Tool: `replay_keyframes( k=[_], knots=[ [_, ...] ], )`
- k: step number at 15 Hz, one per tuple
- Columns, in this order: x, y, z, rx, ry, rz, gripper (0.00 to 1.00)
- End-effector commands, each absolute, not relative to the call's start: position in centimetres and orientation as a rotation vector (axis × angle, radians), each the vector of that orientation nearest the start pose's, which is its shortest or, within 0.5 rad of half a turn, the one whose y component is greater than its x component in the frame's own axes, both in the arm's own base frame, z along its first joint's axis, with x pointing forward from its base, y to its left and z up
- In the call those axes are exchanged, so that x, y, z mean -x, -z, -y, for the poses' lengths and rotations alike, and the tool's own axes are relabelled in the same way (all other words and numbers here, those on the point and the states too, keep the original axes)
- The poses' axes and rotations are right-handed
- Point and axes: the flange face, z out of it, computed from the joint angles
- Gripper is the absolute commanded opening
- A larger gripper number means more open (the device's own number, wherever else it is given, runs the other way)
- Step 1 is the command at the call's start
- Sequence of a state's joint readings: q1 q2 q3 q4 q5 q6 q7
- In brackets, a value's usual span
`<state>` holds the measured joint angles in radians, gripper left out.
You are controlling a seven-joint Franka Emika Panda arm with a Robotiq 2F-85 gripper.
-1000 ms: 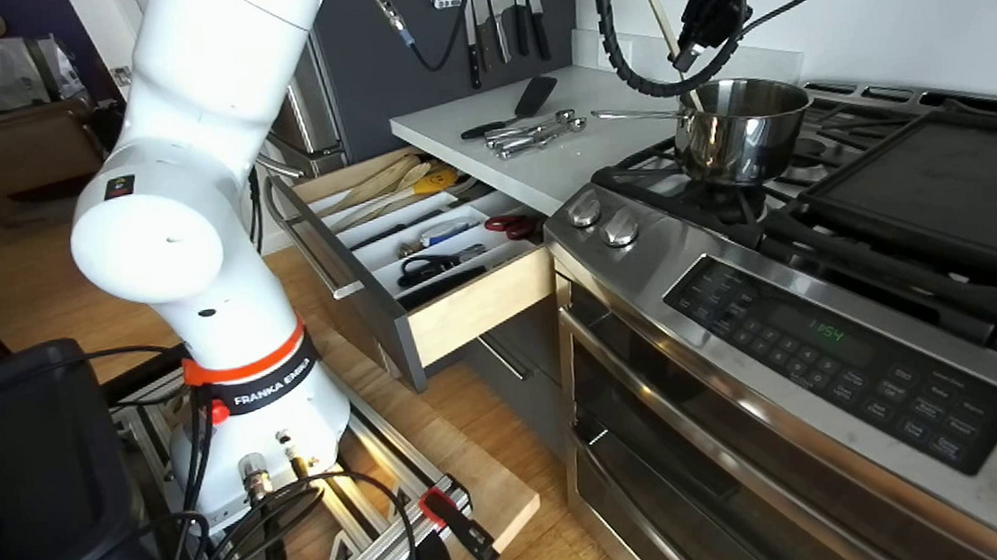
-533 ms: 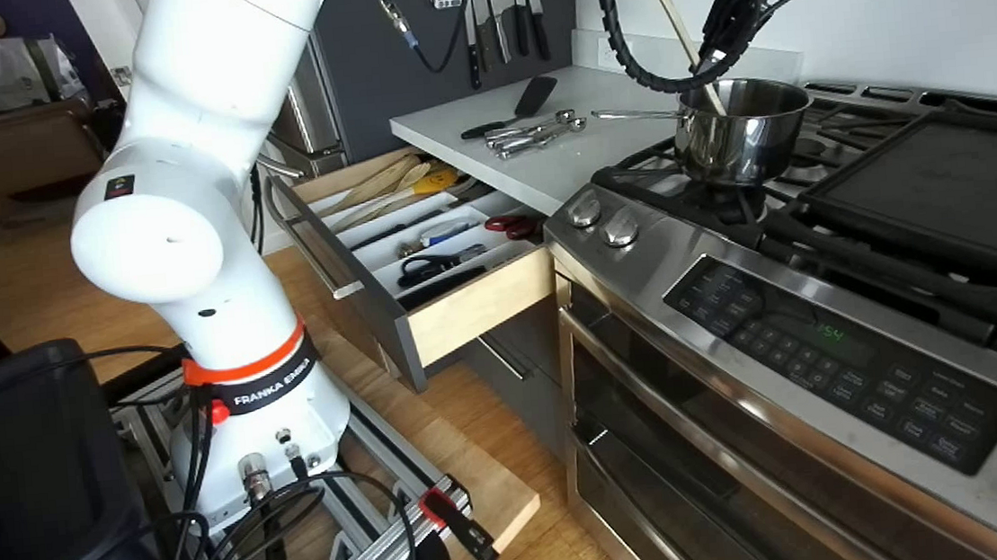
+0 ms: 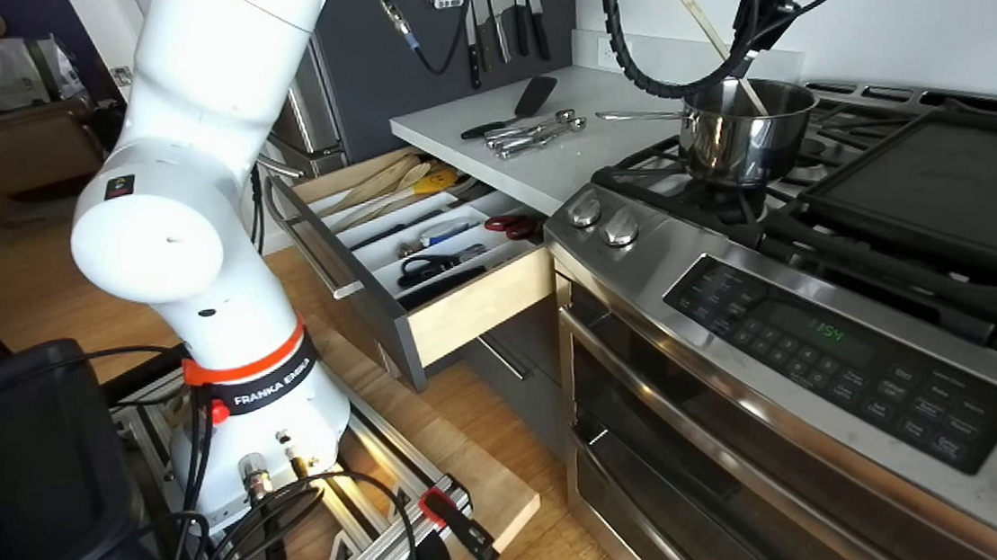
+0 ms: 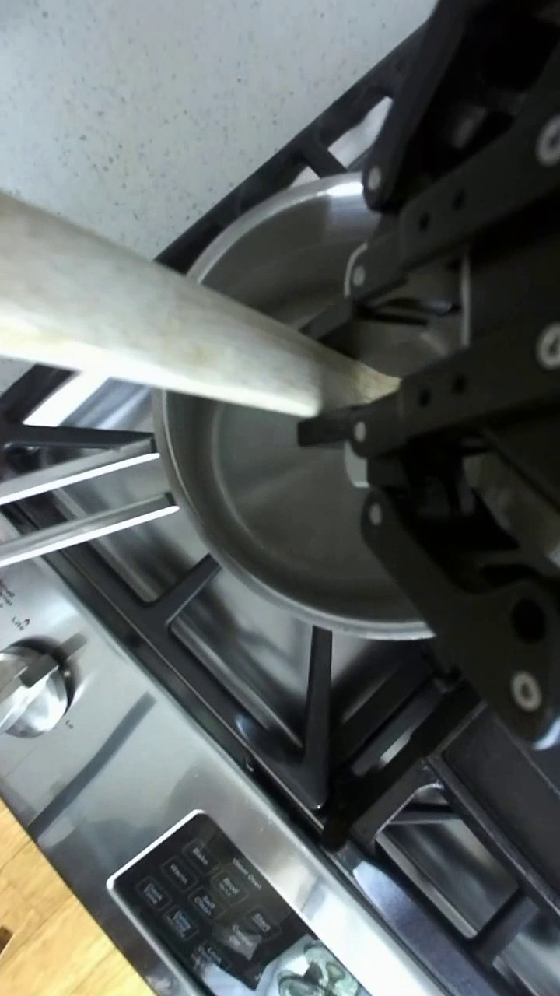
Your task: Use the wooden spatula to stir the contents in the silver pot
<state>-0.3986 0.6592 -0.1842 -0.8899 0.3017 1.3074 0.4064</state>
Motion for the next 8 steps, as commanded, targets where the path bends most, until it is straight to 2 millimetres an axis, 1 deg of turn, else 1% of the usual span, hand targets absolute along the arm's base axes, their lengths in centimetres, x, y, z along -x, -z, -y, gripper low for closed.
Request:
replay_keyframes(
  k=[1, 4, 5, 8],
  knots=[
    [-63.2, -50.1, 30.4, 2.565, -0.333, -1.206, 0.06],
    [-63.2, -50.2, 29.1, 2.547, -0.377, -1.103, 0.06],
    [-62.9, -50.1, 28.6, 2.553, -0.418, -1.089, 0.06],
    [-61.9, -50.0, 28.1, 2.559, -0.555, -1.119, 0.06]
  ],
)
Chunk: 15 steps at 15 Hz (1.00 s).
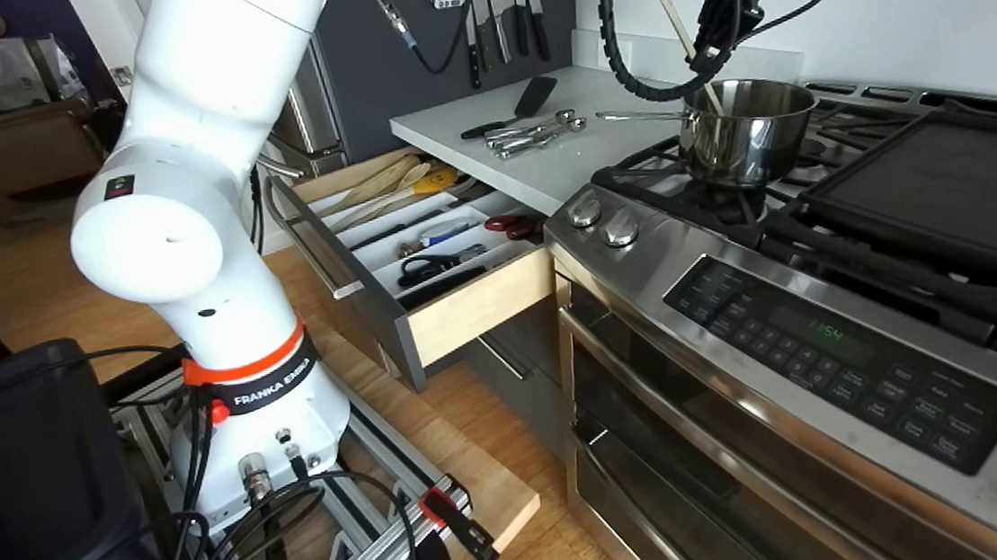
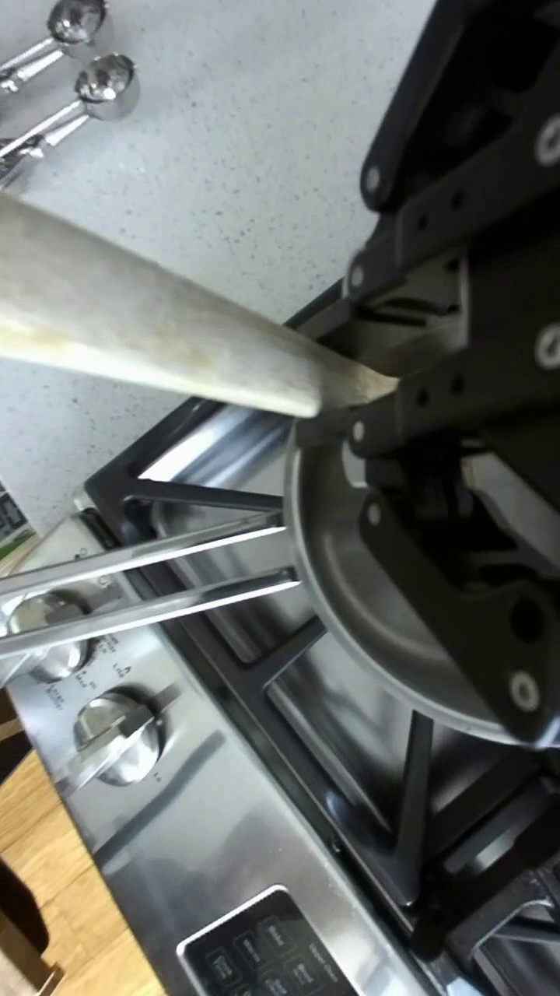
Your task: Use the wooden spatula to stir the contents in the silver pot
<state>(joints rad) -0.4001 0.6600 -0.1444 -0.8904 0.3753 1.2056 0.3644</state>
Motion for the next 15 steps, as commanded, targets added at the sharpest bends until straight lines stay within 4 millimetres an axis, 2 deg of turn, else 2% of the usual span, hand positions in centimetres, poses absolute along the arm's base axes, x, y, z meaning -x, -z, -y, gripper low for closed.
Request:
replay_keyframes(
  k=[1, 6, 11, 15],
  knots=[
    [-61.6, -50.2, 28.3, 2.571, -0.567, -1.155, 0.06],
    [-60.8, -53.1, 29.8, 2.624, -0.451, -1.271, 0.06],
    [-59.7, -57.2, 29.0, 2.652, -0.336, -1.269, 0.06],
    [-60.4, -59.4, 27.8, 2.625, -0.155, -1.371, 0.06]
  ],
)
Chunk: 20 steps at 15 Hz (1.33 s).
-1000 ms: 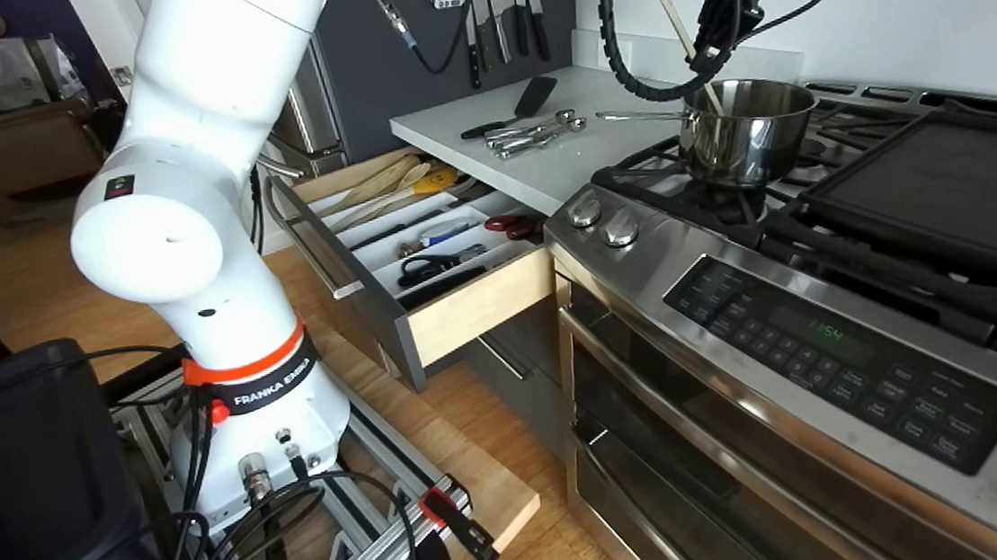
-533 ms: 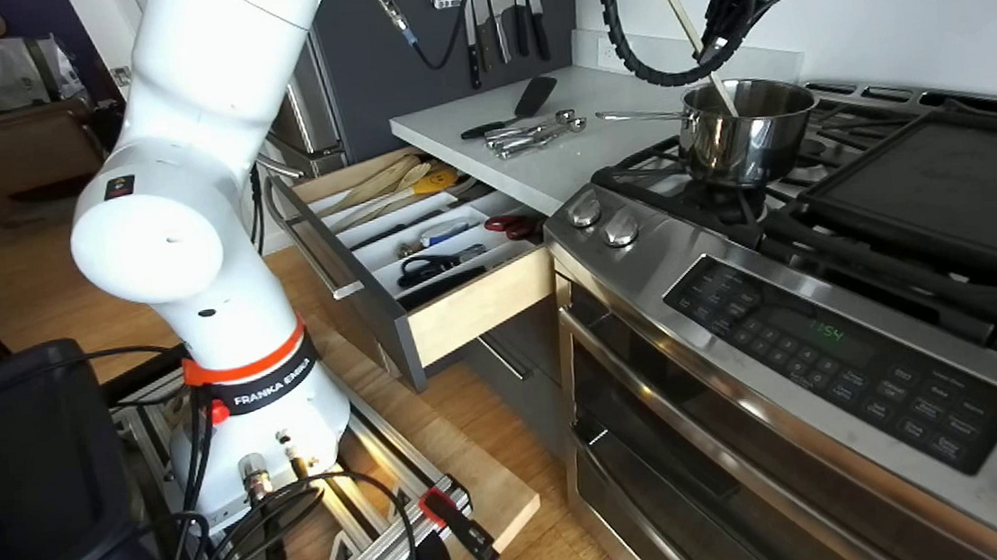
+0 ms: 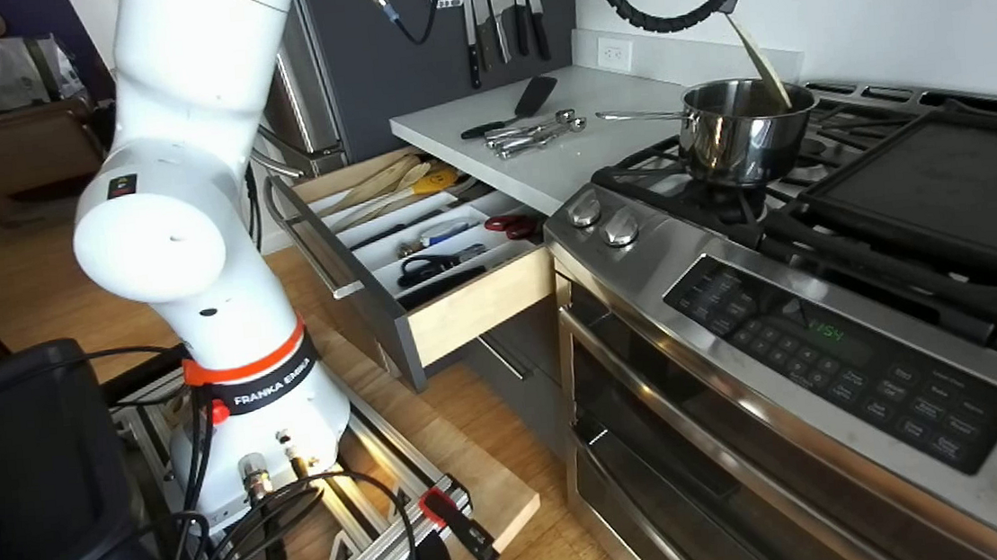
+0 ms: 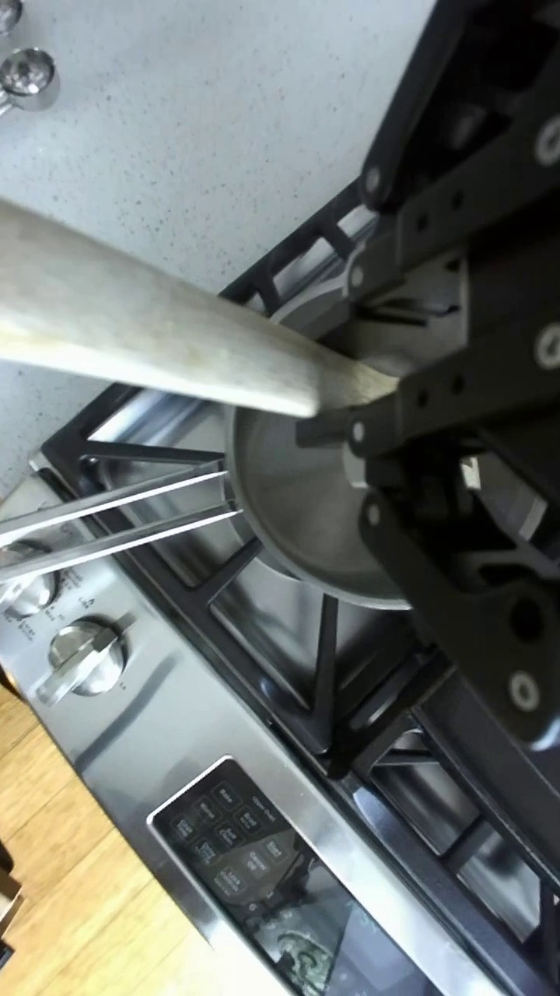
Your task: Use the wooden spatula to stir the contents in the silver pot
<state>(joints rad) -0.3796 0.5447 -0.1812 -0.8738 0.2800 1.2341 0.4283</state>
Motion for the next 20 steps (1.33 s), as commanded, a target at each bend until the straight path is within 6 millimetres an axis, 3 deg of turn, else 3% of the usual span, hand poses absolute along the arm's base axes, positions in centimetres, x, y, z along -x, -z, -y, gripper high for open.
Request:
replay_keyframes(
  k=[1, 5, 9, 15, 18, 19, 20],
  knots=[
    [-61.0, -59.8, 27.3, 2.61, -0.089, -1.413, 0.06],
    [-62.1, -59.8, 23.7, 2.613, 0.041, -1.478, 0.06],
    [-62.3, -59.0, 18.3, 2.736, 0.139, -1.407, 0.06],
    [-60.9, -57.8, 10.4, 3.024, 0.364, -1.185, 0.06],
    [-59.0, -56.5, 8.0, 3.087, 0.395, -1.12, 0.06],
    [-61.8, -57.5, 8.9, 3.062, 0.379, -1.135, 0.24],
    [-61.1, -57.0, 8.3, 3.077, 0.369, -1.12, 0.24]
  ],
)
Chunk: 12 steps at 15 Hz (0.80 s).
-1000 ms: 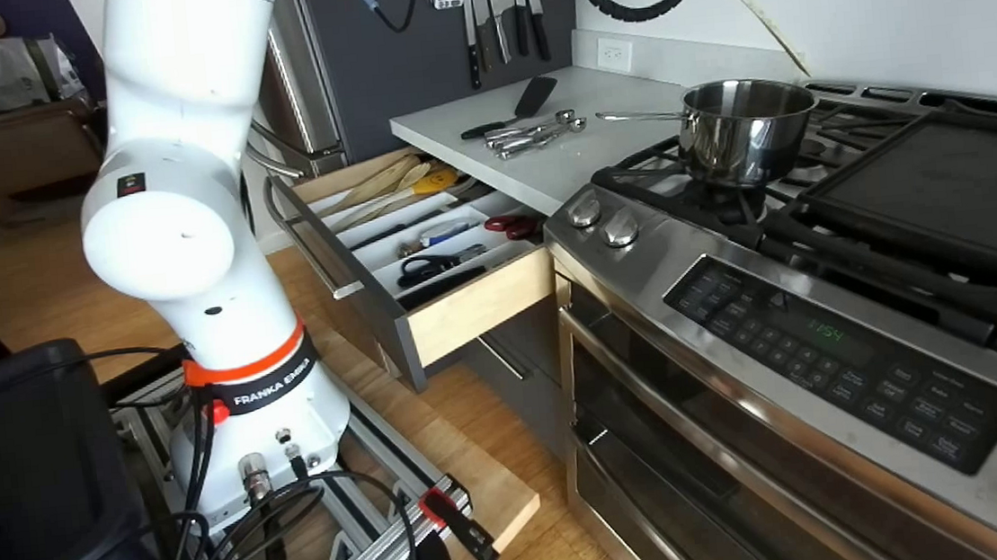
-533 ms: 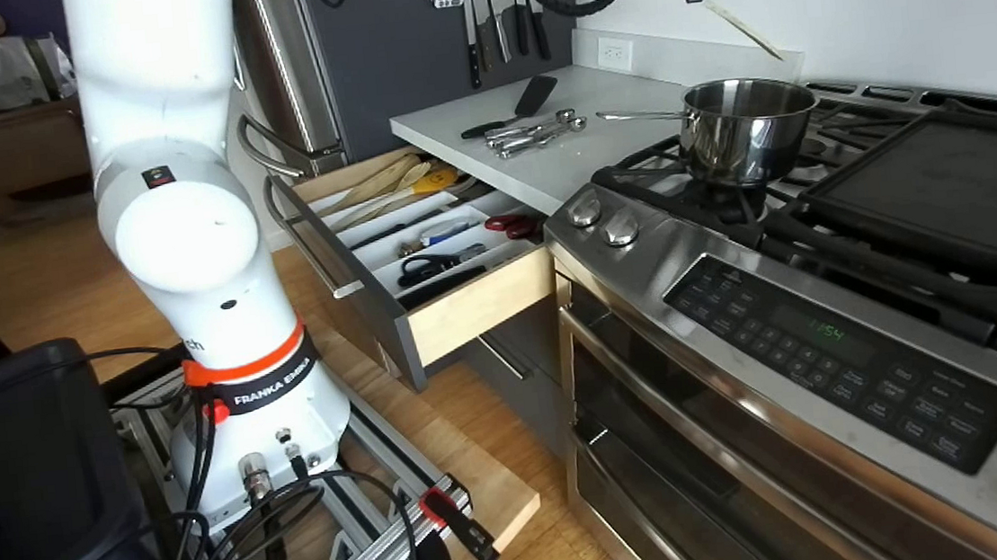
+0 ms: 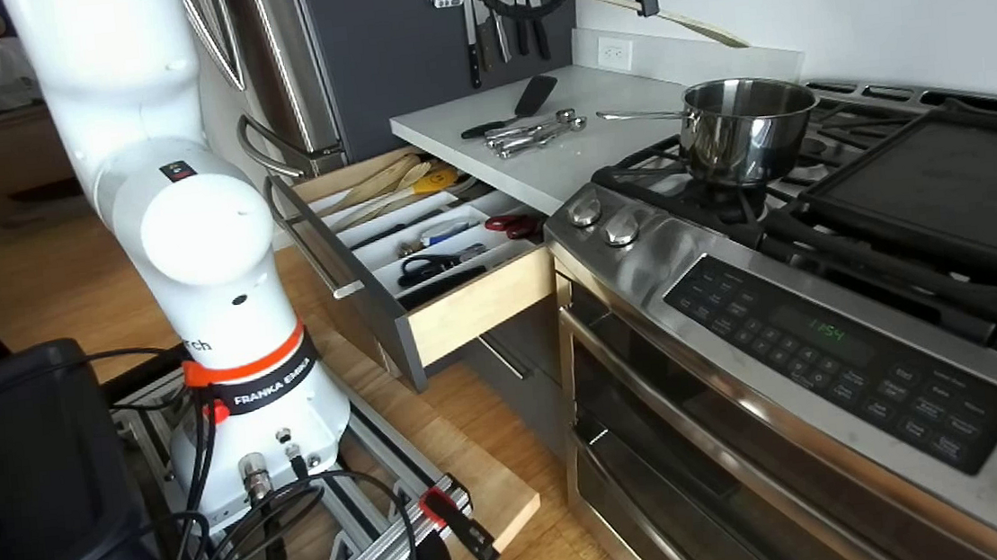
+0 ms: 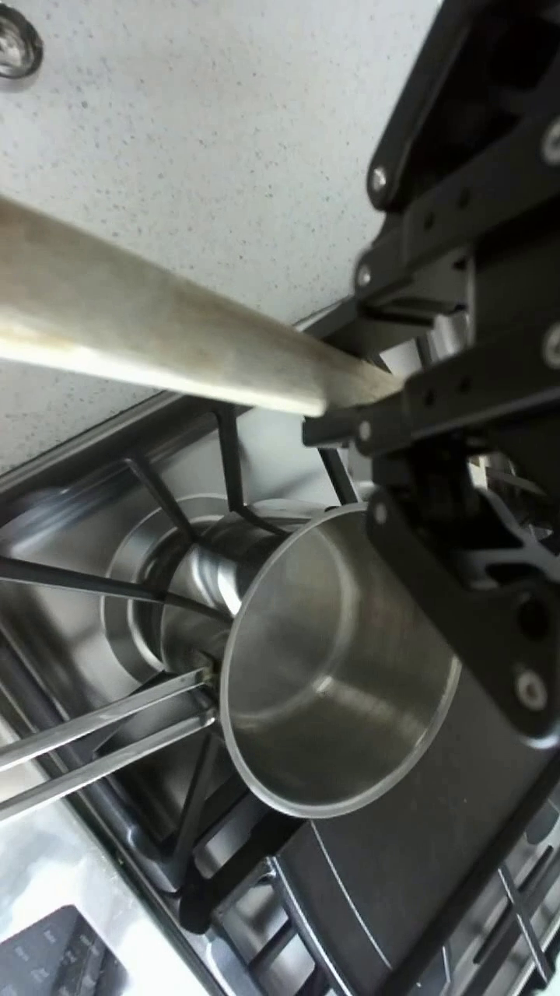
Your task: Use the wooden spatula to stir the contents in the silver pot
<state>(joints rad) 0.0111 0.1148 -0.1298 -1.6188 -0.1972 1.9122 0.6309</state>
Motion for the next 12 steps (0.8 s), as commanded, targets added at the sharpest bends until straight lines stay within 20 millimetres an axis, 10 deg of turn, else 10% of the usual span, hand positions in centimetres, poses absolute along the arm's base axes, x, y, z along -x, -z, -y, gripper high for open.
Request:
replay_keyframes(
  k=[1, 5, 6, 12],
  knots=[
    [-60.6, -56.8, 8.0, 3.083, 0.366, -1.112, 0.24],
    [-59.8, -56.8, 8.1, 3.085, 0.365, -1.11, 0.24],
    [-59.8, -56.8, 8.1, 3.085, 0.365, -1.109, 0.06],
    [-60.6, -52.9, 3.5, 3.143, 0.443, -0.859, 0.06]
  ],
)
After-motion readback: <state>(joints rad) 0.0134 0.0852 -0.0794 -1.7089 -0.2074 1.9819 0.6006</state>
